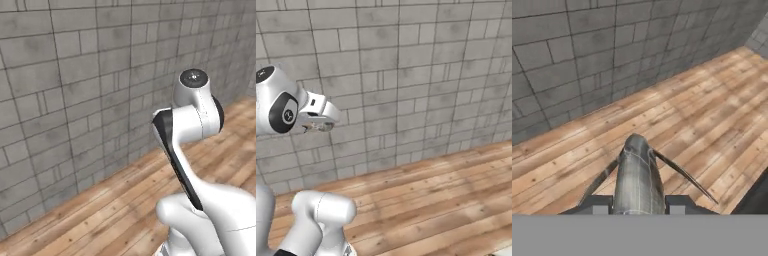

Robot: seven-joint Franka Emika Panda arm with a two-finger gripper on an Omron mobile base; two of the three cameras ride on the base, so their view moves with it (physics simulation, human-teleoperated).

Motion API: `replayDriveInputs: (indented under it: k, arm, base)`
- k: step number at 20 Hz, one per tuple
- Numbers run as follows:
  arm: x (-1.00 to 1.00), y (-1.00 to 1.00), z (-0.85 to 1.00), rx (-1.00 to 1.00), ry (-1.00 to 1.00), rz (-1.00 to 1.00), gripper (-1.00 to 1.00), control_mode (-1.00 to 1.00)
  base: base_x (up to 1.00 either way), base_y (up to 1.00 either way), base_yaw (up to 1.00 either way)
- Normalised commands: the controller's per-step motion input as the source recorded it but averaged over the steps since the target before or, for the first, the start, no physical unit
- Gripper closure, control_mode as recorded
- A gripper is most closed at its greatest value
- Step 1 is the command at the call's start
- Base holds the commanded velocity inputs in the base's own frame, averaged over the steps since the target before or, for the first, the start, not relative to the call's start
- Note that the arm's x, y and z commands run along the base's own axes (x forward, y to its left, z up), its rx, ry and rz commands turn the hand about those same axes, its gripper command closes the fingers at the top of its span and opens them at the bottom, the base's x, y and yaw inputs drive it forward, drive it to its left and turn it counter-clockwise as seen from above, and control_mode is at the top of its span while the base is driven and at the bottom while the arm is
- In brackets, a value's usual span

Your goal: Take the cheese, fish, and carrot from the fridge and place them on the plate on the dining counter to create an appetizer plate.

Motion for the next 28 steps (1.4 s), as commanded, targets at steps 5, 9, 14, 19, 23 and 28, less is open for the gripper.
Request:
replayDriveInputs:
  k: [5,9,14,19,23,28]
  arm:
    - [0.0,0.0,0.0,0.0,0.0,0.0,1.0,1.0]
    - [0.0,0.0,0.0,0.0,0.0,0.0,1.0,1.0]
    - [0.0,0.0,0.0,0.0,0.0,0.0,1.0,1.0]
    - [0.0,0.0,0.0,0.0,0.0,0.0,1.0,1.0]
    - [0.0,0.0,0.0,0.0,0.0,0.0,1.0,1.0]
    - [0.0,0.0,0.0,0.0,0.0,0.0,1.0,1.0]
  base:
    - [0.78,0.23,-0.66]
    - [0.79,0.19,-0.65]
    - [0.83,0.17,-0.63]
    - [0.92,0.14,-0.58]
    - [1.0,0.12,-0.52]
    - [1.0,0.21,-0.51]
